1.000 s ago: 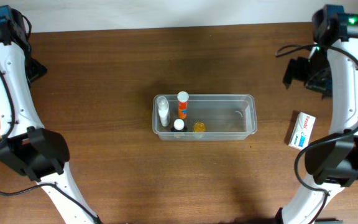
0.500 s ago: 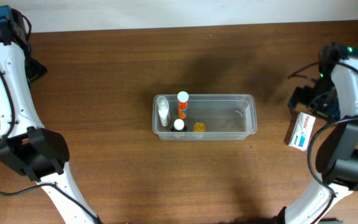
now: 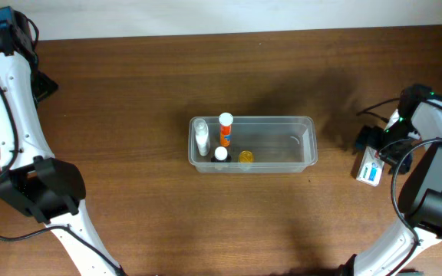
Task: Pack container
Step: 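Move the right gripper right over the white Panadol box, then lower the right gripper and close it on the Panadol box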
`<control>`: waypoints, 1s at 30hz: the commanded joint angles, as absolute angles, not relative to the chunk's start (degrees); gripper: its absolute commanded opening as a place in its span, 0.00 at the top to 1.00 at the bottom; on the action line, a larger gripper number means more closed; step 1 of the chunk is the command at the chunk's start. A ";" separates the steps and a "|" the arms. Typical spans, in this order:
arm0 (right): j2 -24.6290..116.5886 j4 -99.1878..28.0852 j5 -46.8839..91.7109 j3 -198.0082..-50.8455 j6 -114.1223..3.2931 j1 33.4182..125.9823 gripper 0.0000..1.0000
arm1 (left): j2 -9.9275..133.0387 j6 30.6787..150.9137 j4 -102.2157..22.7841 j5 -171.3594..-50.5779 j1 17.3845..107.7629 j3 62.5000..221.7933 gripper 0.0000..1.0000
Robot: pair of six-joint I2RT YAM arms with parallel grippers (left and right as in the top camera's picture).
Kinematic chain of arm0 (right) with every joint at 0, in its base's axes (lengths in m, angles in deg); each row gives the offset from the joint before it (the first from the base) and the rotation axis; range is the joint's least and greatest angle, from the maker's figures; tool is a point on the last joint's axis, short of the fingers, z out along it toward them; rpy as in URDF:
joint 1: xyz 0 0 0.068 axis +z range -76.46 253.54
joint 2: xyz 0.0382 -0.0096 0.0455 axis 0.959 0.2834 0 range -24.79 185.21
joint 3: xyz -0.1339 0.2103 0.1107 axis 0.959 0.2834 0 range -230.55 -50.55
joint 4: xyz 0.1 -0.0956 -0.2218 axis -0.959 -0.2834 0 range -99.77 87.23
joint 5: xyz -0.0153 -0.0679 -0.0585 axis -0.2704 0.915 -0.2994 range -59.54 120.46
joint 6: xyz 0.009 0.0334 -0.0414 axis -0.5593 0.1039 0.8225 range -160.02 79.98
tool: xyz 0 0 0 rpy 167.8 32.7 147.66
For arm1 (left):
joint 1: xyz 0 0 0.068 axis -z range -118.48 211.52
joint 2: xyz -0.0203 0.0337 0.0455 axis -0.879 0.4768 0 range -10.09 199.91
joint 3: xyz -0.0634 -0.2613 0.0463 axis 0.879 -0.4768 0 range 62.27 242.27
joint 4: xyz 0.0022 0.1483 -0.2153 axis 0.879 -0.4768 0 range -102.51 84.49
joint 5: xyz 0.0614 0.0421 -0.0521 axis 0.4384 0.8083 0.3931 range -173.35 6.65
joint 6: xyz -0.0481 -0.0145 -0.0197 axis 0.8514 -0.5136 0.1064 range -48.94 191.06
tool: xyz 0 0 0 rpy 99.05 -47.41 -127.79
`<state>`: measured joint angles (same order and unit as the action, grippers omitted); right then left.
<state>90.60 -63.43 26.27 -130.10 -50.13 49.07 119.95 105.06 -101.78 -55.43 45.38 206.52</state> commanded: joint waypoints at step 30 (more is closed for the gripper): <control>89.79 -60.37 24.87 -125.53 -53.84 49.53 0.37 | 120.12 104.62 -101.78 -54.62 45.49 207.59 0.01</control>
<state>90.25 -60.04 25.83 -126.43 -52.88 49.20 119.95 105.08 -101.76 -55.43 45.38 206.52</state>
